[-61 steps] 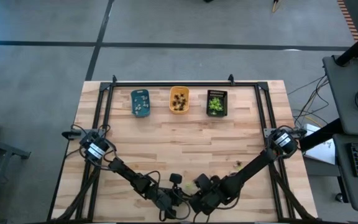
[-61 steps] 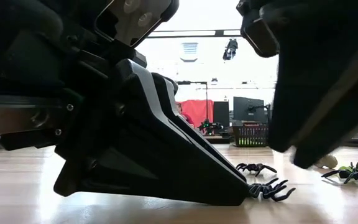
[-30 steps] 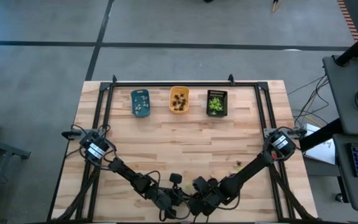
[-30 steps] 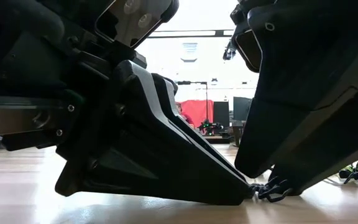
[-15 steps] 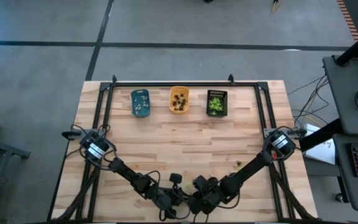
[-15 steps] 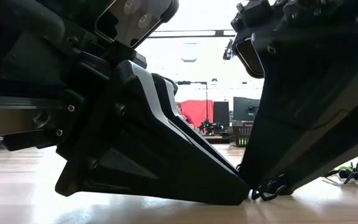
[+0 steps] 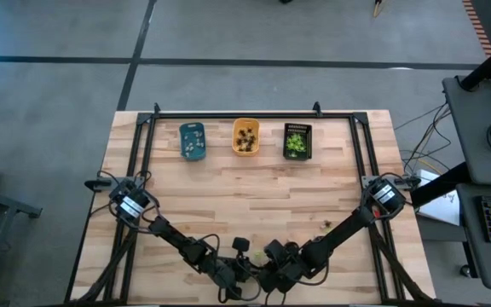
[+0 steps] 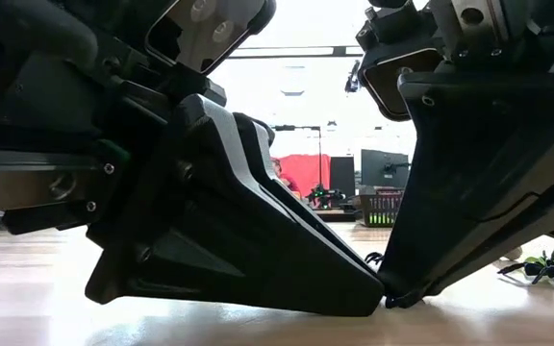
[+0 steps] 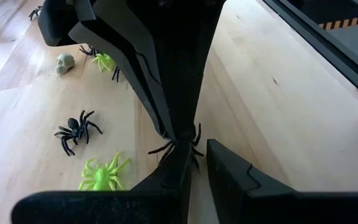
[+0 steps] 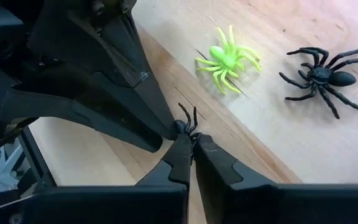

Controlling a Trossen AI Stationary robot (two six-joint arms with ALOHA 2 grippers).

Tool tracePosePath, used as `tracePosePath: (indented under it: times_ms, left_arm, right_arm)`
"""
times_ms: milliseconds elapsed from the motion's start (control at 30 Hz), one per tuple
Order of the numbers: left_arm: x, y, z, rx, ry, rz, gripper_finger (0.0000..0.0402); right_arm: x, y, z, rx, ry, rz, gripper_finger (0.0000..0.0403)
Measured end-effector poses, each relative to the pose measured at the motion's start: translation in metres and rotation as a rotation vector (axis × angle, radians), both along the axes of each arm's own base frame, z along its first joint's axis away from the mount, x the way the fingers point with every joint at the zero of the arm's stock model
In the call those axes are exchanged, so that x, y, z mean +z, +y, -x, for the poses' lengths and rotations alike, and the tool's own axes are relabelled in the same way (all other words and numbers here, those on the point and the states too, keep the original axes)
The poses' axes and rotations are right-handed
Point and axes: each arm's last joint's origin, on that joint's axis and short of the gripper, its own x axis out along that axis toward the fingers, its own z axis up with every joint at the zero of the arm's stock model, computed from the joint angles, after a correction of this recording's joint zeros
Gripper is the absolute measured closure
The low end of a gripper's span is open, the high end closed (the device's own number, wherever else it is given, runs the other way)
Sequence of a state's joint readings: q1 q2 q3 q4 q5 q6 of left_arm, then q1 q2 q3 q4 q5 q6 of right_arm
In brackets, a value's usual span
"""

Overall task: Sort Halloween decoration
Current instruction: Put the black spider toy into the orange bin

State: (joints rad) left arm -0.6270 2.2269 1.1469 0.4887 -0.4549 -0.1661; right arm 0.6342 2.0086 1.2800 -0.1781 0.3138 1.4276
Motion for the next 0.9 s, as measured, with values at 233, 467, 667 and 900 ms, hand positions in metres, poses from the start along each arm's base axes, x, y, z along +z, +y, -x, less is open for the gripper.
tracePosePath:
  times_ms: [233, 467, 667, 900]
  left_arm:
    - [0.007, -0.001, 0.003, -0.007, 0.012, -0.026, 0.0365]
    - [0.012, 0.000, 0.006, -0.008, 0.037, -0.053, 0.0365]
    - [0.015, 0.001, 0.008, 0.011, 0.048, -0.081, 0.0365]
    - [0.030, 0.005, 0.016, 0.068, 0.077, -0.163, 0.0365]
  right_arm:
    - [0.006, -0.002, 0.001, 0.025, -0.008, 0.019, 0.0394]
    - [0.012, -0.002, 0.001, 0.046, -0.027, 0.045, 0.0395]
    - [0.013, -0.002, 0.001, 0.050, -0.036, 0.058, 0.0395]
    - [0.016, -0.005, -0.001, 0.067, -0.049, 0.071, 0.0395]
